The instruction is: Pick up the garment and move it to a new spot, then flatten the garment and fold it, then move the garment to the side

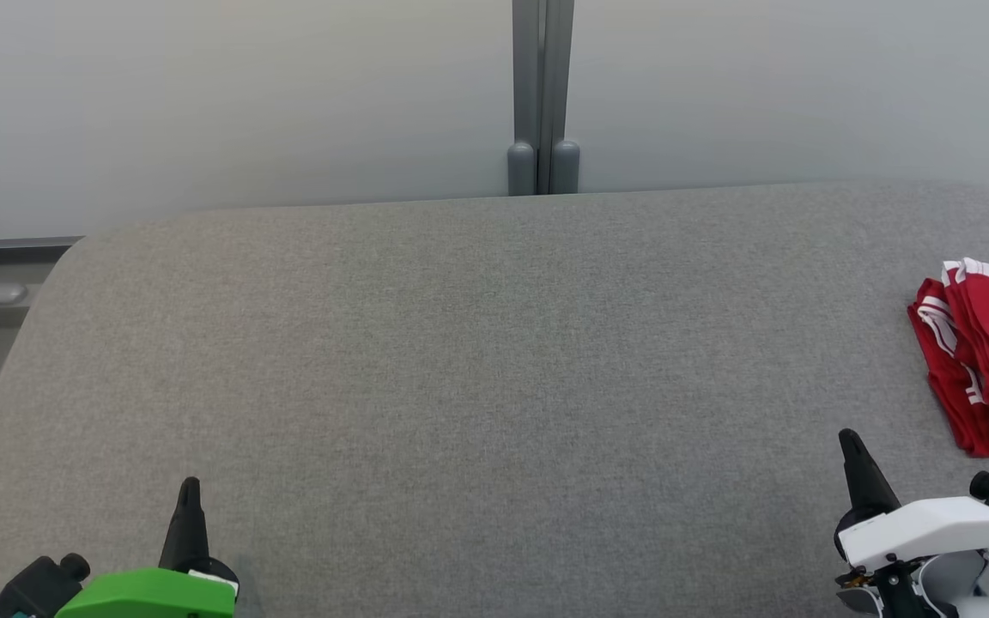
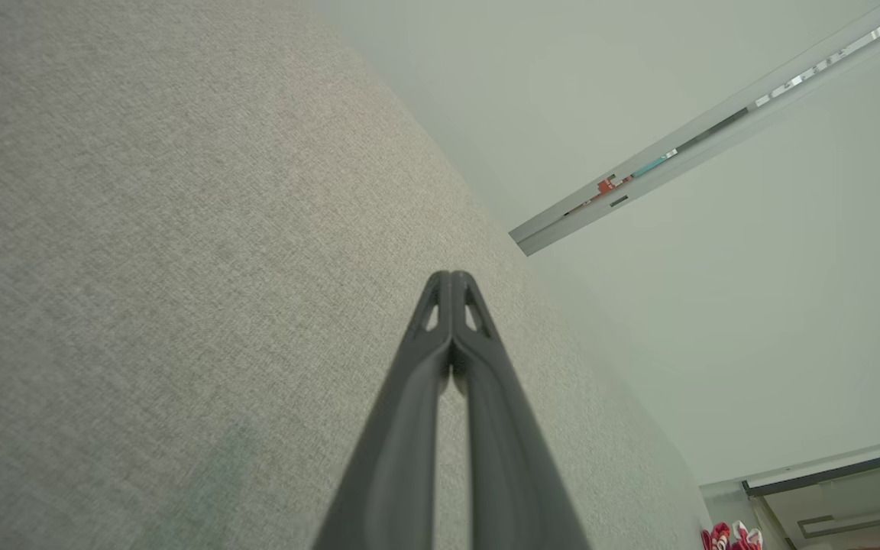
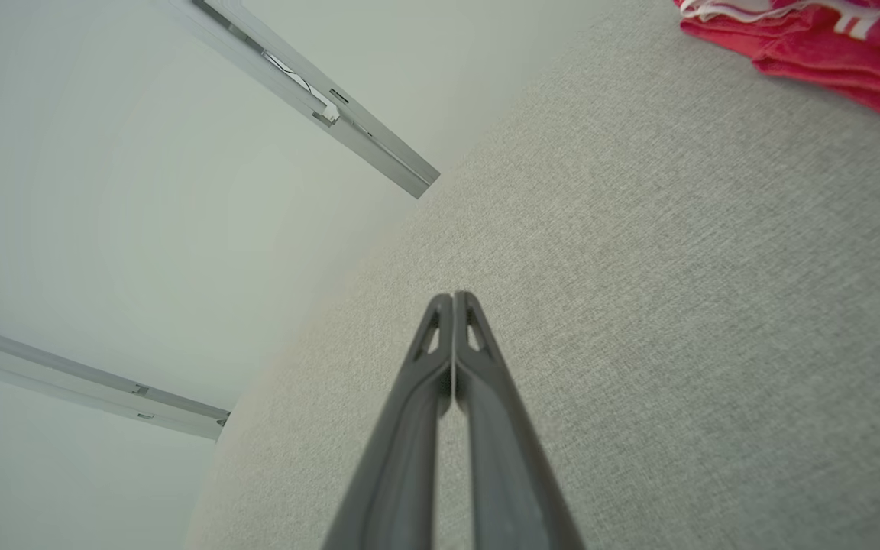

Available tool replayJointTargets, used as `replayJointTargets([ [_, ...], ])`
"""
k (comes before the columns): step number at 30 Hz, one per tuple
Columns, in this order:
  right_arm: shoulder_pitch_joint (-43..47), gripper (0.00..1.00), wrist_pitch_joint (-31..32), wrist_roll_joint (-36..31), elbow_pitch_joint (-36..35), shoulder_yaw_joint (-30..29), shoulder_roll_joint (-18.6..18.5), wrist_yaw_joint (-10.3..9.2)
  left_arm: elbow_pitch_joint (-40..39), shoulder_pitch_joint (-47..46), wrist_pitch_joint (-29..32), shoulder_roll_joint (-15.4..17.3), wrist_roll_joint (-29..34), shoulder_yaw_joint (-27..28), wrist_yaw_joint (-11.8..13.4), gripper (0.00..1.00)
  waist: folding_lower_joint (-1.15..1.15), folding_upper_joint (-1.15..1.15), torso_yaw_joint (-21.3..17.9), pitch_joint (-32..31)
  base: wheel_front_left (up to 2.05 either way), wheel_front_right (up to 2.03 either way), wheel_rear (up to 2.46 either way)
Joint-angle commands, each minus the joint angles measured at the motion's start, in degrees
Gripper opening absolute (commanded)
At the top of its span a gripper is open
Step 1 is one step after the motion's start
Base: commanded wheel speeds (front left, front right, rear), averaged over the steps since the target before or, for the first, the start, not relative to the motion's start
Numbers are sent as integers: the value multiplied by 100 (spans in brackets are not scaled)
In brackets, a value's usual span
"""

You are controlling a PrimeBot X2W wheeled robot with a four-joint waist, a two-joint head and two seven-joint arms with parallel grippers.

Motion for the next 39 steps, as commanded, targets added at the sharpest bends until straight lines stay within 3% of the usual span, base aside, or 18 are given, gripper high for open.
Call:
replayJointTargets([
  [1,-146,0,42,212,-82,-29,-19,-3,-95,-190,45,30,-197,42,-29,0,0,0,-7,7,0,0,0],
  [39,-442,0,409,2516,-99,-143,105,-3,-310,-474,622,41,-2253,183,-49,0,0,0,-151,161,0,0,0],
])
